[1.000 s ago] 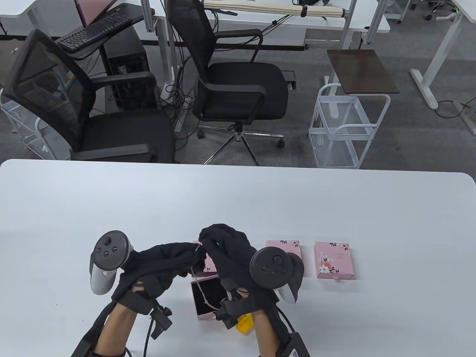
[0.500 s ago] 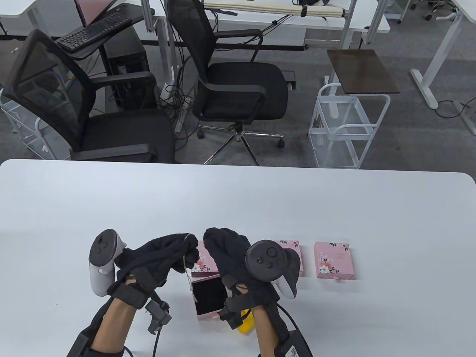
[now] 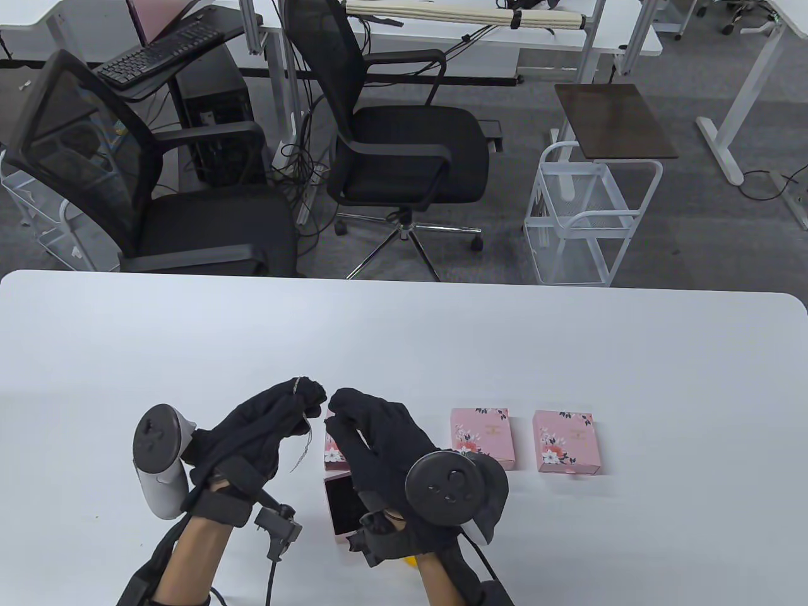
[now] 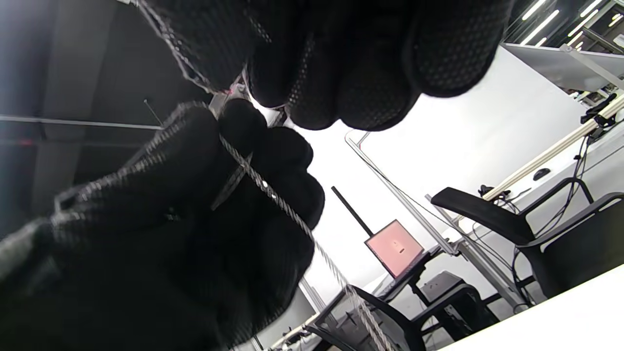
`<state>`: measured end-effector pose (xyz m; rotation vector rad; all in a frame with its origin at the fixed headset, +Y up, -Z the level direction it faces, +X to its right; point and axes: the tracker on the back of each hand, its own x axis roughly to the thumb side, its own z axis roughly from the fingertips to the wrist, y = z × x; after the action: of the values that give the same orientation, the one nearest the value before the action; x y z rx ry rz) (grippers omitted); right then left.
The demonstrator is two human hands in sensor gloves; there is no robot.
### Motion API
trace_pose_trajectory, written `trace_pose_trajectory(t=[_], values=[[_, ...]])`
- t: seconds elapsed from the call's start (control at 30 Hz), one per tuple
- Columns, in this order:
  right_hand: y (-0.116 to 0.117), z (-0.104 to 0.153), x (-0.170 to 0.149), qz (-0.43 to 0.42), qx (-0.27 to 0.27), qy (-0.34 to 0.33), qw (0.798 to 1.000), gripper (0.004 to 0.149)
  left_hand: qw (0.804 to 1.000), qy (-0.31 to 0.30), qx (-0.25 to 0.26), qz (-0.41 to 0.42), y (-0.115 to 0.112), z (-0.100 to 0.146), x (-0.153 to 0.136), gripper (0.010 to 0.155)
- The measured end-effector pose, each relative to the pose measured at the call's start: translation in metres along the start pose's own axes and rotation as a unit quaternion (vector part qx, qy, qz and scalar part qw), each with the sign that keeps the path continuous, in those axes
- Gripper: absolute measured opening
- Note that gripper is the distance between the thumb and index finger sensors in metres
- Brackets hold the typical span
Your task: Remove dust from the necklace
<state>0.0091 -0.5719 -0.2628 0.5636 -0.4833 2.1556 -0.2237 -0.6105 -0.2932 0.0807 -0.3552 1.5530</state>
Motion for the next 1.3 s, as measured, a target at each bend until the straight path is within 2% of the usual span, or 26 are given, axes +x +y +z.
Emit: trace_pose_trajectory(t=[0.17, 0.23, 0.37, 0.43, 0.6, 0.8, 1.07, 1.3], values=[[0.012, 0.000, 0.004, 0.002, 0.032, -0.001, 0.999, 0.049, 1.000, -0.017, 0.000, -0.023, -0.010, 0.004, 0.006, 0.038], [0.017, 0.001, 0.006, 0.006, 0.029, -0.004, 1.000, 0.050, 0.999, -0.022, -0.006, -0.027, -0.012, 0.005, 0.008, 0.038], [0.019, 0.003, 0.011, 0.028, -0.002, -0.021, 0.999, 0.037, 0.999, -0.025, -0.015, -0.021, -0.013, 0.004, 0.008, 0.038], [0.019, 0.003, 0.012, 0.026, -0.003, -0.027, 0.999, 0.036, 0.999, -0.029, -0.012, -0.012, -0.012, 0.004, 0.008, 0.038], [0.020, 0.002, 0.012, 0.015, 0.019, -0.028, 0.999, 0.035, 0.998, -0.029, 0.043, -0.045, -0.001, 0.005, 0.010, 0.039], [0.024, 0.002, 0.014, 0.016, 0.041, -0.032, 0.999, 0.035, 0.997, -0.036, 0.056, -0.050, 0.014, 0.004, 0.014, 0.039], [0.031, 0.002, 0.015, 0.025, 0.069, -0.036, 0.997, 0.035, 0.982, -0.061, 0.129, -0.123, 0.030, 0.009, 0.024, 0.038], [0.034, 0.002, 0.015, 0.033, 0.069, -0.038, 0.996, 0.035, 0.976, -0.069, 0.151, -0.142, 0.038, 0.015, 0.031, 0.040]])
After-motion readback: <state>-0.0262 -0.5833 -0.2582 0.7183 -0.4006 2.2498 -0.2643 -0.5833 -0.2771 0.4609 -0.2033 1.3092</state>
